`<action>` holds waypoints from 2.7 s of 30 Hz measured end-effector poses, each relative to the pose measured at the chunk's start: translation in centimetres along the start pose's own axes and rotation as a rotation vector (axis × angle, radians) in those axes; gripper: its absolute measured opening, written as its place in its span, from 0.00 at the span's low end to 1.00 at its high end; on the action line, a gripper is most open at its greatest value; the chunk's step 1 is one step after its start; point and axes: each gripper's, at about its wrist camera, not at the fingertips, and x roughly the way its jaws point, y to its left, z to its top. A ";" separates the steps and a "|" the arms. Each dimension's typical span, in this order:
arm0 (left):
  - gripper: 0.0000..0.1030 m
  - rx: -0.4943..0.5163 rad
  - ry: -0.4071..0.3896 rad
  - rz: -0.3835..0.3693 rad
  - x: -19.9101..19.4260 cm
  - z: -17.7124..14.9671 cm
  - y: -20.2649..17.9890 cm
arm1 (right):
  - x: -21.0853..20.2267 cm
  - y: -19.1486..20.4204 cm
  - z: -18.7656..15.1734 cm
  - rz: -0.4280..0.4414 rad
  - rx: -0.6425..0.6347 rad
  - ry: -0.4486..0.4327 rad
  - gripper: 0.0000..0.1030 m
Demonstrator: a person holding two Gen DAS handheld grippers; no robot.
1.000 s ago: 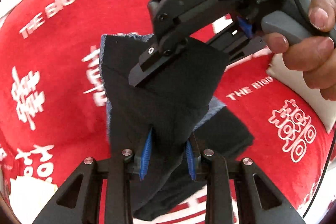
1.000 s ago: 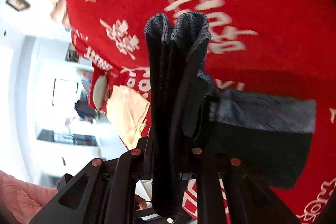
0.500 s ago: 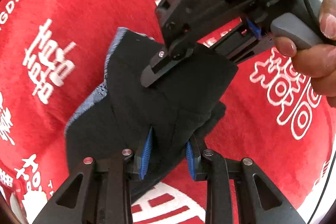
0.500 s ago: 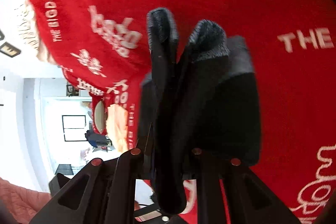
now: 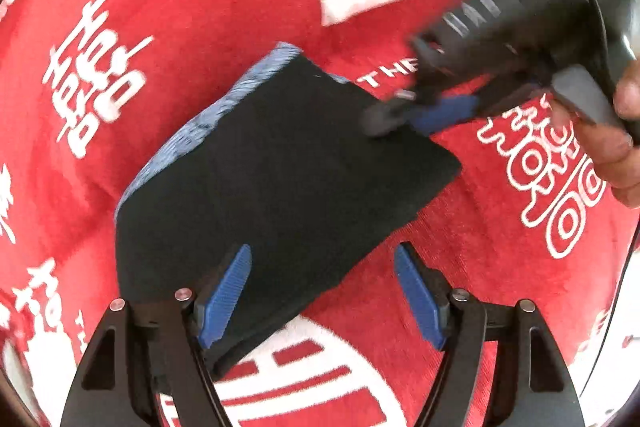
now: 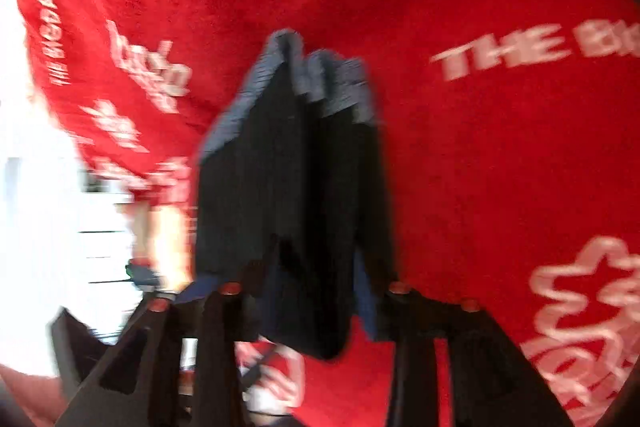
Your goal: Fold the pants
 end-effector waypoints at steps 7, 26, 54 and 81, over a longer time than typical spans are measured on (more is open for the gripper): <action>0.73 -0.275 0.053 0.006 -1.3 -0.7 8.9 | -3.2 0.4 -2.2 -0.267 0.043 -0.041 0.39; 0.85 -0.439 0.215 -0.011 4.0 -4.4 15.0 | 1.3 7.1 -5.7 -0.458 -0.170 -0.042 0.27; 0.95 -0.467 0.243 -0.029 5.1 -4.5 15.9 | 1.8 6.5 -5.7 -0.521 -0.159 -0.051 0.40; 0.95 -0.536 0.285 -0.552 12.2 -3.7 26.0 | 0.7 -4.8 2.1 0.142 -0.021 0.095 0.75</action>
